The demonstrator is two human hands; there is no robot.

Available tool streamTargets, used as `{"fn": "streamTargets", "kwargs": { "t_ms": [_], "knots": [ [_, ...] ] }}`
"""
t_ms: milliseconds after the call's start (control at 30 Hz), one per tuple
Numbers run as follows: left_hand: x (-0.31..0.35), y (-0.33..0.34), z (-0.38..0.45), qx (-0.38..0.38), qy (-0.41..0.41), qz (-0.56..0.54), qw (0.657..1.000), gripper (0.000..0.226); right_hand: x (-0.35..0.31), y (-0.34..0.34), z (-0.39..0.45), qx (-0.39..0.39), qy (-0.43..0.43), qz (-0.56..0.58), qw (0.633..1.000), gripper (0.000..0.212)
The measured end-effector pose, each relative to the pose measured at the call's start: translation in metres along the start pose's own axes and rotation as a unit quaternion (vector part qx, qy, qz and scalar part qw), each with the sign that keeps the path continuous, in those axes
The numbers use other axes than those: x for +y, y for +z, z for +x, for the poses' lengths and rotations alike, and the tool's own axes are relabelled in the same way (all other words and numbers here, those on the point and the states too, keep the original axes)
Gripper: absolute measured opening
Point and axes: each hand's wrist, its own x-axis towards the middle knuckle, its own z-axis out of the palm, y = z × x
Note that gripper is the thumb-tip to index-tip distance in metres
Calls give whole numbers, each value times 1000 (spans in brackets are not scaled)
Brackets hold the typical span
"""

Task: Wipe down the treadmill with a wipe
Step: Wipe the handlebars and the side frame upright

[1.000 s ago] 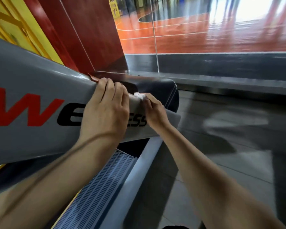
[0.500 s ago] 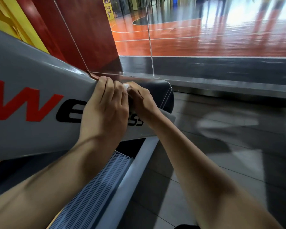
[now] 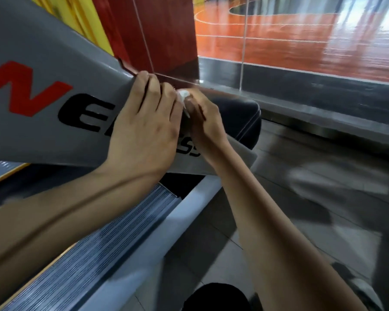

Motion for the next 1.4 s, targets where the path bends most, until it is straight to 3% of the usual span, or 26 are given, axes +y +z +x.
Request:
{"fn": "streamTargets", "kwargs": {
  "t_ms": [133,200,333,467,567,667,767,867,933,1000,1100,1167,1267,1367,1400],
  "knots": [
    [8,5,10,-7,12,6,1000,43,23,-7,9,-36,-51,6,998,32],
    [15,16,22,-13,50,5,999,42,52,-19,11,-38,-37,-36,998,35],
    [27,40,31,-44,112,39,992,45,125,-54,-13,47,89,-102,990,41],
    [29,48,27,-48,117,62,990,48,161,-45,-39,198,227,-52,952,41],
    [30,49,26,-55,110,65,990,48,124,6,-51,251,101,25,962,44],
    [31,49,26,-71,102,50,991,46,68,58,-78,161,-34,31,986,53],
    [30,48,26,-78,100,45,991,46,99,48,-87,147,-17,-73,986,62],
    [32,49,26,-83,92,36,992,47,161,14,-84,184,168,-41,968,69],
    [33,49,26,-85,85,34,992,47,170,10,-87,172,229,-5,958,71],
    [34,51,26,-81,81,32,993,45,146,28,-95,190,190,18,963,67],
    [34,50,25,-75,79,23,994,43,93,80,-131,175,55,7,983,65],
    [34,50,25,-80,80,28,993,44,91,96,-149,153,41,-27,987,64],
    [34,50,26,-88,76,20,993,43,134,84,-134,223,124,7,967,61],
    [38,51,28,-83,62,15,994,41,152,62,-105,266,265,70,924,76],
    [39,51,29,-84,57,12,995,40,141,64,-101,268,275,77,920,79]
  ]
}}
